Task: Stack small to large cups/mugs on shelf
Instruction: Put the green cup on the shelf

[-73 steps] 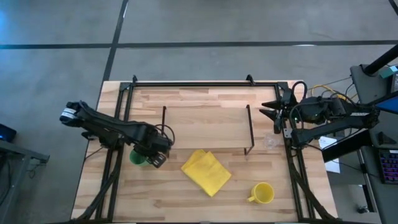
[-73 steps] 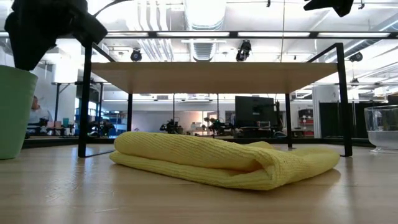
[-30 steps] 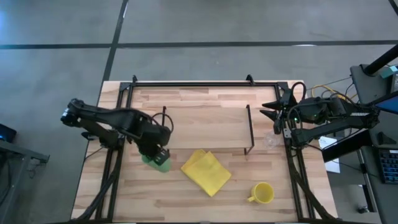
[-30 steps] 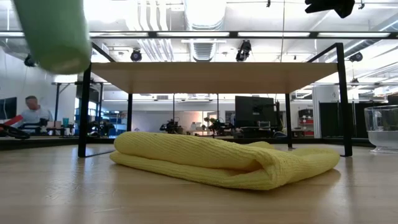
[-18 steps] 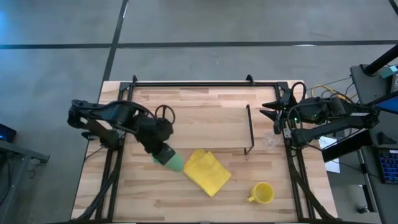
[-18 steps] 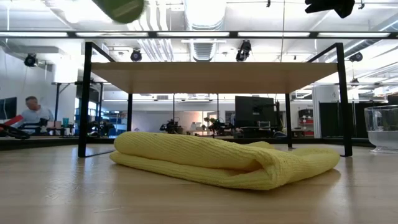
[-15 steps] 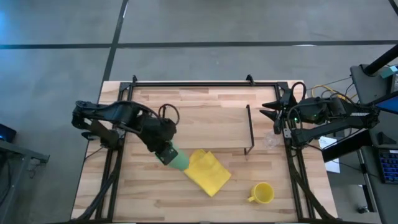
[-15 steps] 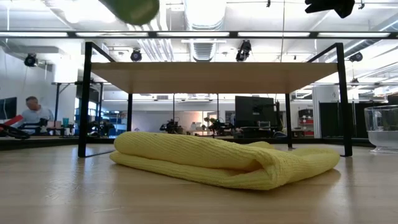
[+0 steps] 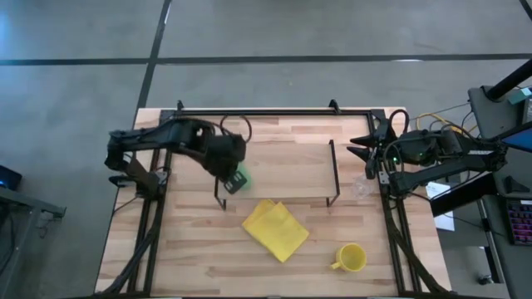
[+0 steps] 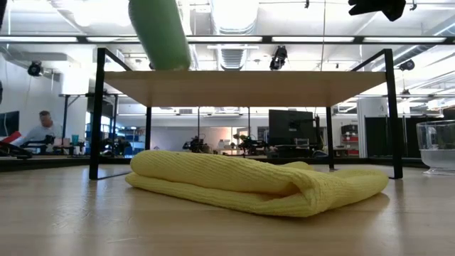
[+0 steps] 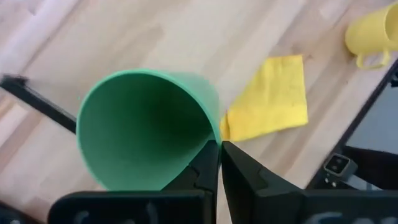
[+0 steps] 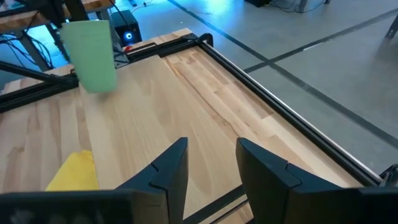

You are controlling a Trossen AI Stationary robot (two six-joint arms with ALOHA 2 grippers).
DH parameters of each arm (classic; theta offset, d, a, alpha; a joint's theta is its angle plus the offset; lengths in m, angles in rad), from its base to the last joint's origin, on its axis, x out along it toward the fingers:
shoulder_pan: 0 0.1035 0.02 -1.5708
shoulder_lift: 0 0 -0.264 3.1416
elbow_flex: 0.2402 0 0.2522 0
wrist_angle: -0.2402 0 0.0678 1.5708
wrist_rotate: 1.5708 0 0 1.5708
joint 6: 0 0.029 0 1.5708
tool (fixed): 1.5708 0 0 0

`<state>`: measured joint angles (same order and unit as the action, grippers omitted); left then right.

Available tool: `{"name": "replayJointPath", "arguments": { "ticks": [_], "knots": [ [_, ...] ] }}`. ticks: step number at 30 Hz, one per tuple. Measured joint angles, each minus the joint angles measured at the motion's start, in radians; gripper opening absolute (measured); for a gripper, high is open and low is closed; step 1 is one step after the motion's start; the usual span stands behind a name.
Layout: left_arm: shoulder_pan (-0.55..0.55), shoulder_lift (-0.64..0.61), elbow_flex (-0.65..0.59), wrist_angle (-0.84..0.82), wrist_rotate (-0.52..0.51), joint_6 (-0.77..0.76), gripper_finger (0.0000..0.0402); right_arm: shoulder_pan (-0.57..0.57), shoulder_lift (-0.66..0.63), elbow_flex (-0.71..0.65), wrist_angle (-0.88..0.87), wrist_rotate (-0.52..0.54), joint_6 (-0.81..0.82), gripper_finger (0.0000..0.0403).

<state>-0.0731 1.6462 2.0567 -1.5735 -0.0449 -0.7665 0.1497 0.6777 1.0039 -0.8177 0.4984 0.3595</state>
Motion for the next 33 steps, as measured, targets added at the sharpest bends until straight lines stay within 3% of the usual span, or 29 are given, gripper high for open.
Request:
{"name": "replayJointPath", "arguments": {
  "ticks": [5,33],
  "knots": [
    [0.043,0.004,-0.002,0.002,0.008,0.054,0.0000,0.000,0.000,0.000,0.000,0.000,0.000,0.0130],
    [0.058,-0.010,-0.056,0.004,-0.027,0.205,0.0000,0.000,0.000,0.000,0.000,0.000,0.000,0.0134]
  ]
}}
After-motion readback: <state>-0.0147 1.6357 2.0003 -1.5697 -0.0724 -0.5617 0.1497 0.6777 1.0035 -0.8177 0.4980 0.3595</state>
